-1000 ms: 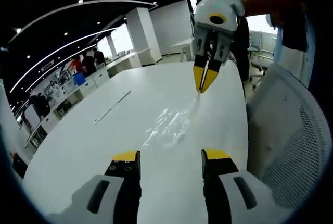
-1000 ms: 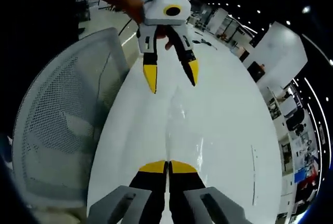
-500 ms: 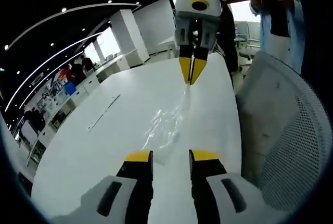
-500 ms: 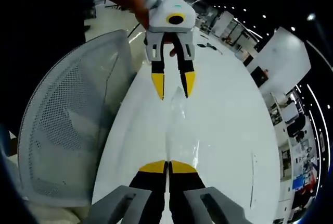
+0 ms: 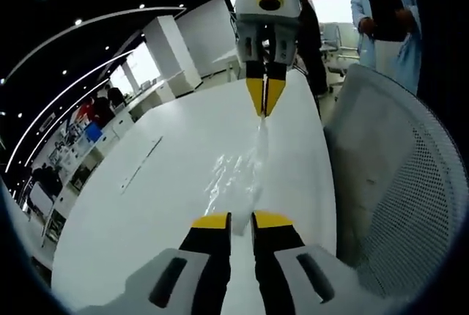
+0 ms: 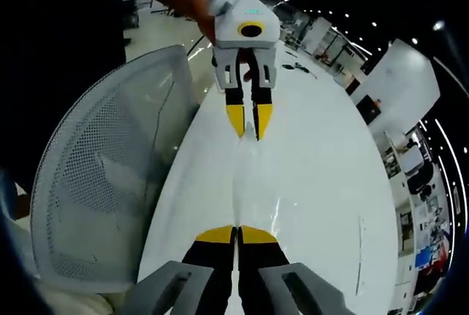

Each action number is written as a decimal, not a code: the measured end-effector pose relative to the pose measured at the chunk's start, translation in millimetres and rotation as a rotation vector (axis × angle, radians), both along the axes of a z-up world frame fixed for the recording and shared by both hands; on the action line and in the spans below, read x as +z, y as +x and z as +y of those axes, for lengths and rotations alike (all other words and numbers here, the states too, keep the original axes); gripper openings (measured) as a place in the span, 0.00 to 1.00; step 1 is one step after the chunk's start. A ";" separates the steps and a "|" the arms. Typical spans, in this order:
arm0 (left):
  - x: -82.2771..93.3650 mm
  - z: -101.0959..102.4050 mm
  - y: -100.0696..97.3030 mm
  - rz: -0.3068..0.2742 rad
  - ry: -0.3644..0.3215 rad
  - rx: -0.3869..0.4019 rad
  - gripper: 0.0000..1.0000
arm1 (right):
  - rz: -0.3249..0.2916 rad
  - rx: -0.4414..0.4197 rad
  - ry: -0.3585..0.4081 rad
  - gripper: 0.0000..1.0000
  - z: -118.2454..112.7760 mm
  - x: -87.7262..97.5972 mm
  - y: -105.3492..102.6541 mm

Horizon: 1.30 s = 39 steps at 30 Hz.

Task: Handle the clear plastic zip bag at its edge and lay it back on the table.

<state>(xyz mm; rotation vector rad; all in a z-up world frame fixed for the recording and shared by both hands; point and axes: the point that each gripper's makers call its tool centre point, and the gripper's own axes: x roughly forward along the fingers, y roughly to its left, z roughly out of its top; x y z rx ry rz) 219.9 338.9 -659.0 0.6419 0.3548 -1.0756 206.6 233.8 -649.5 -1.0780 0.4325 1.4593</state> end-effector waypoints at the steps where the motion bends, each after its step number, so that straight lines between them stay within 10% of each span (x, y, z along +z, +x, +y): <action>1: -0.4 -0.2 -0.4 0.001 0.001 -0.003 0.07 | 0.002 -0.002 0.000 0.00 -0.2 0.0 -0.2; 39: -1.7 -19.3 -12.6 0.047 0.045 -0.105 0.00 | 0.134 -0.145 0.069 0.14 3.6 -4.0 -1.9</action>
